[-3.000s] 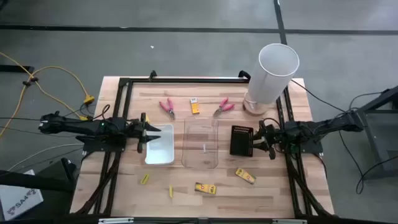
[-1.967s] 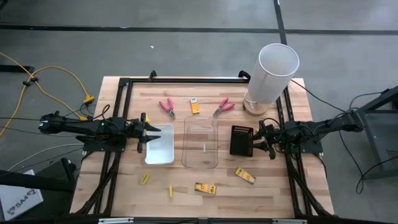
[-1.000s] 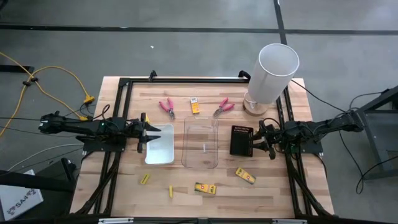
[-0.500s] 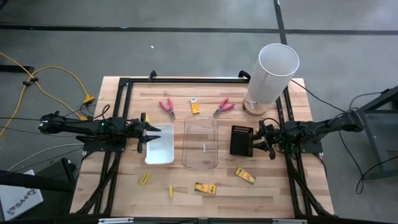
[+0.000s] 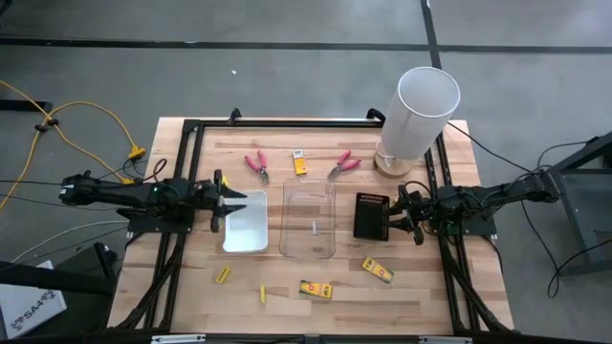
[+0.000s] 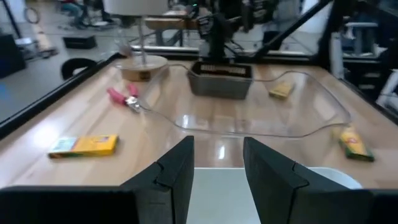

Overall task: Pick & Place School Supplies
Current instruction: Put the crayon box into the white bin

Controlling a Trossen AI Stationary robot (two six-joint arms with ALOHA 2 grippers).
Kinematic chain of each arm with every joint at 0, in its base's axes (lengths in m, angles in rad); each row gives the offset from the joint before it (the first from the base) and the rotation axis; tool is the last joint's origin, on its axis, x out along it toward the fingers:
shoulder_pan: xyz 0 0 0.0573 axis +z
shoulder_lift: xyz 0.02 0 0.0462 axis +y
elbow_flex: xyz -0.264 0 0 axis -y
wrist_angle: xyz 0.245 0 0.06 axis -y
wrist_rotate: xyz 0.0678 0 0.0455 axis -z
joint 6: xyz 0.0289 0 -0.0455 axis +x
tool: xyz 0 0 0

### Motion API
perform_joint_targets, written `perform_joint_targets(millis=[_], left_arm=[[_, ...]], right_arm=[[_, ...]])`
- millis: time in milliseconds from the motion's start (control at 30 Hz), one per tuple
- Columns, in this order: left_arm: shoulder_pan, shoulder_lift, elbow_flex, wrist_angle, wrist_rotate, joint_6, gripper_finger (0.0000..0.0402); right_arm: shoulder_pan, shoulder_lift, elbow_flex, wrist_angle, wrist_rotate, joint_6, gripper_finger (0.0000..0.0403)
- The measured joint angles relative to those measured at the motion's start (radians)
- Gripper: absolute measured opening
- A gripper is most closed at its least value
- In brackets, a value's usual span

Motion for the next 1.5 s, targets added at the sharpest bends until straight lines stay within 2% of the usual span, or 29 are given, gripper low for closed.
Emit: perform_joint_targets(millis=[200, 333, 667, 967, 1200, 1367, 1500], left_arm=[[0.0, 0.01, 0.072, -0.099, -0.075, -0.021, 0.0133], [0.0, 0.069, 0.129, -0.124, -0.103, -0.058, 0.0133], [-0.009, 0.338, 0.296, -0.131, -0.102, -0.078, 0.0133], [-0.1, 0.576, 0.467, -0.136, -0.082, -0.031, 0.0133], [-0.128, 0.684, 0.581, -0.181, -0.187, -0.028, 0.0133], [-0.111, 0.733, 0.654, -0.232, -0.261, -0.134, 0.0133], [-0.054, 0.775, 0.711, -0.301, -0.282, -0.215, 0.0133]], right_arm=[[0.0, 0.0, 0.0, 0.0, 0.0, 0.0, 0.0136], [0.0, 0.0, 0.0, 0.0, 0.0, 0.0, 0.0136], [0.0, 0.0, 0.0, 0.0, 0.0, 0.0, 0.0136], [0.0, 0.0, 0.0, 0.0, 0.0, 0.0, 0.0136], [0.0, 0.0, 0.0, 0.0, 0.0, 0.0, 0.0136], [0.0, 0.0, 0.0, 0.0, 0.0, 0.0, 0.0136], [0.0, 0.0, 0.0, 0.0, 0.0, 0.0, 0.0137]])
